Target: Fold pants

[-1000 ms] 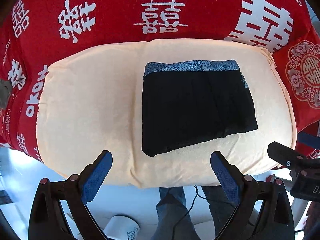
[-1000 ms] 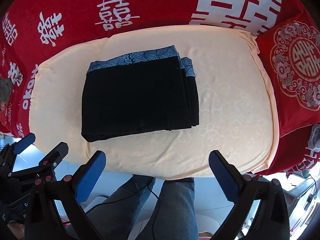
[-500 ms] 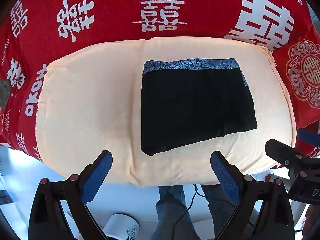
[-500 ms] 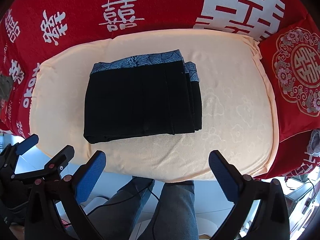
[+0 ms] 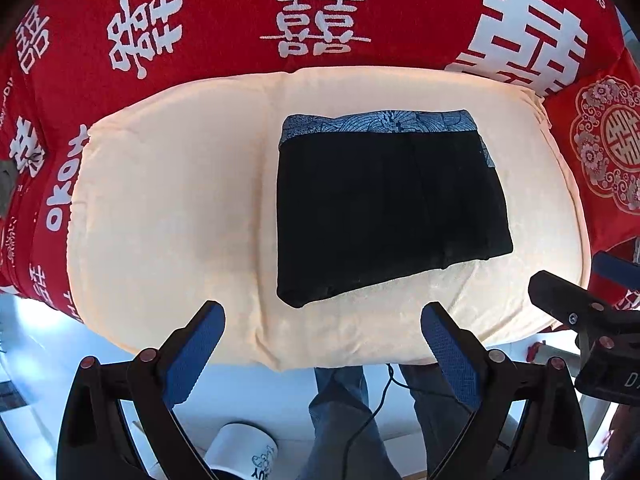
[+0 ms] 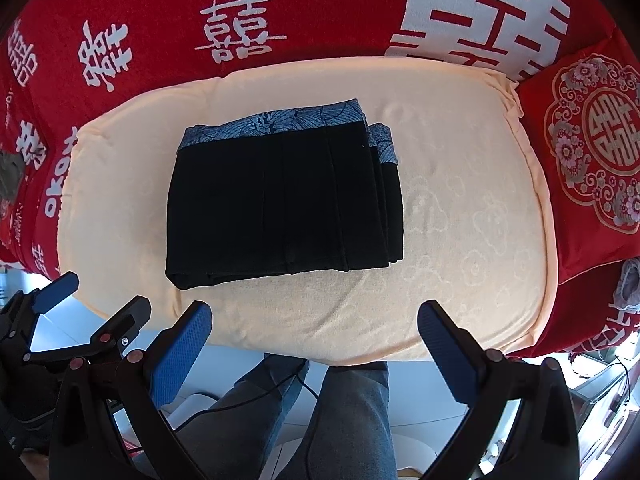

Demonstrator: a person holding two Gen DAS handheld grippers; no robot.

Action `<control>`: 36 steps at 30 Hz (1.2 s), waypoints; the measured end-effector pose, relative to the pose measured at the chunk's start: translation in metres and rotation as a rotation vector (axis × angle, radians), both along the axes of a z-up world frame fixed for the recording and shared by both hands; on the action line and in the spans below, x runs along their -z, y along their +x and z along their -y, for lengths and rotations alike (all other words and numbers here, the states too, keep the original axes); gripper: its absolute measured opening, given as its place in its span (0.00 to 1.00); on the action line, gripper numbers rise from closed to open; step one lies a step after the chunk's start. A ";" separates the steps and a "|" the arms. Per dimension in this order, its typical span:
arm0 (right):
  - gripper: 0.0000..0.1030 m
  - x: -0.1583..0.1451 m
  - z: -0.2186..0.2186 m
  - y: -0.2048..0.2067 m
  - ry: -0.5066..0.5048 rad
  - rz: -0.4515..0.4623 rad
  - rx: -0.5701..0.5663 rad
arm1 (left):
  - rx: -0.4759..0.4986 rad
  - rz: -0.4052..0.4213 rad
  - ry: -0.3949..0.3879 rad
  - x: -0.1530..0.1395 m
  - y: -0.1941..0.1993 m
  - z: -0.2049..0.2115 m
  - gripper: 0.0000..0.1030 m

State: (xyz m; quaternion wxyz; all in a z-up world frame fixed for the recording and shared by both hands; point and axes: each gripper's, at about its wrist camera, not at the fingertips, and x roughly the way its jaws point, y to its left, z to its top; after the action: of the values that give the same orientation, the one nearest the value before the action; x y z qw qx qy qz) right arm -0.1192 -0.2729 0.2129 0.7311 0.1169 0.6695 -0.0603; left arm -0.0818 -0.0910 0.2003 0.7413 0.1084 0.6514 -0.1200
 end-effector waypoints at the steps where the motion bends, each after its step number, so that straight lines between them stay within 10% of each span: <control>1: 1.00 0.000 0.000 0.000 0.000 -0.001 0.000 | 0.000 0.000 0.001 0.000 0.000 0.000 0.96; 36: 1.00 -0.008 -0.003 0.003 -0.026 0.015 0.001 | 0.023 0.024 0.000 -0.007 0.000 0.002 0.96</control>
State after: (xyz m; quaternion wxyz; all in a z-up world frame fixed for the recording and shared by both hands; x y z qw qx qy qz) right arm -0.1165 -0.2701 0.2209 0.7375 0.1080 0.6631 -0.0683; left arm -0.0822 -0.0929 0.2073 0.7477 0.1172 0.6411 -0.1274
